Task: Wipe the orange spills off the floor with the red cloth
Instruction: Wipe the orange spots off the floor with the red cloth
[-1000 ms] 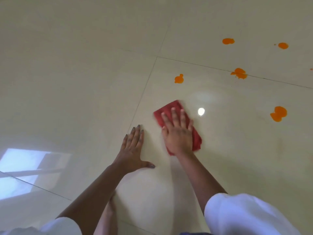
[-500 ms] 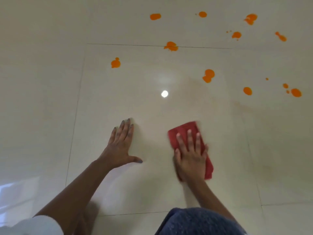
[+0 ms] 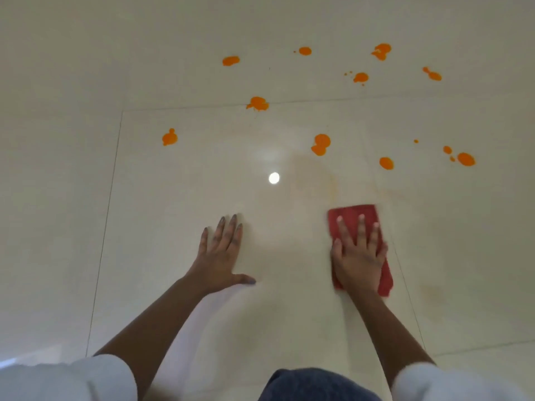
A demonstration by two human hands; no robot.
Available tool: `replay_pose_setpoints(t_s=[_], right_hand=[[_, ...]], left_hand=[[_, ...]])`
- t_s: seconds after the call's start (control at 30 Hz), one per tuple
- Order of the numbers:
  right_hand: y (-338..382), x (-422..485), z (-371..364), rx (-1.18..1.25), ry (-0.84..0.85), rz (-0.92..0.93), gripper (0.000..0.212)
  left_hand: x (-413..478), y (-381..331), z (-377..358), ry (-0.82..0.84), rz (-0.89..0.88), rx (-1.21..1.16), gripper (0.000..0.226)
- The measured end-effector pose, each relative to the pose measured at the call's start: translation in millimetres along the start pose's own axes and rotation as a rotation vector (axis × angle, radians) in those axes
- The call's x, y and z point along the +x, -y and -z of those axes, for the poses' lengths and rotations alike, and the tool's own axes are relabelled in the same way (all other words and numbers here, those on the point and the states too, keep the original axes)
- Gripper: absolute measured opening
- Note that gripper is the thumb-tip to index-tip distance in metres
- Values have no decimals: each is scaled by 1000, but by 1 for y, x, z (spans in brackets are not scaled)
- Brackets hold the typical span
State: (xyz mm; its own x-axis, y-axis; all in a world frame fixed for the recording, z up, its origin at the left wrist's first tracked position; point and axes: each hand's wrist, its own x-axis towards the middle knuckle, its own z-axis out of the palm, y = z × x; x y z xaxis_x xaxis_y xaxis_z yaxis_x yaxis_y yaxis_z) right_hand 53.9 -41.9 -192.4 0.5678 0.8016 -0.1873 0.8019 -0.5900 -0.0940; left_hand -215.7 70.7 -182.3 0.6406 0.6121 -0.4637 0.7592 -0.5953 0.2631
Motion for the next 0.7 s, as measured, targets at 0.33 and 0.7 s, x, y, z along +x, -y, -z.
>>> replay_pose_setpoints(t_s=[0.33, 0.7], right_hand=[[-4, -11, 3, 1, 77, 350, 59], [36, 65, 19, -3, 243, 387, 59]], left_hand=[[23, -25, 35, 84, 11, 151, 110], [87, 12, 90, 154, -179, 432, 103]])
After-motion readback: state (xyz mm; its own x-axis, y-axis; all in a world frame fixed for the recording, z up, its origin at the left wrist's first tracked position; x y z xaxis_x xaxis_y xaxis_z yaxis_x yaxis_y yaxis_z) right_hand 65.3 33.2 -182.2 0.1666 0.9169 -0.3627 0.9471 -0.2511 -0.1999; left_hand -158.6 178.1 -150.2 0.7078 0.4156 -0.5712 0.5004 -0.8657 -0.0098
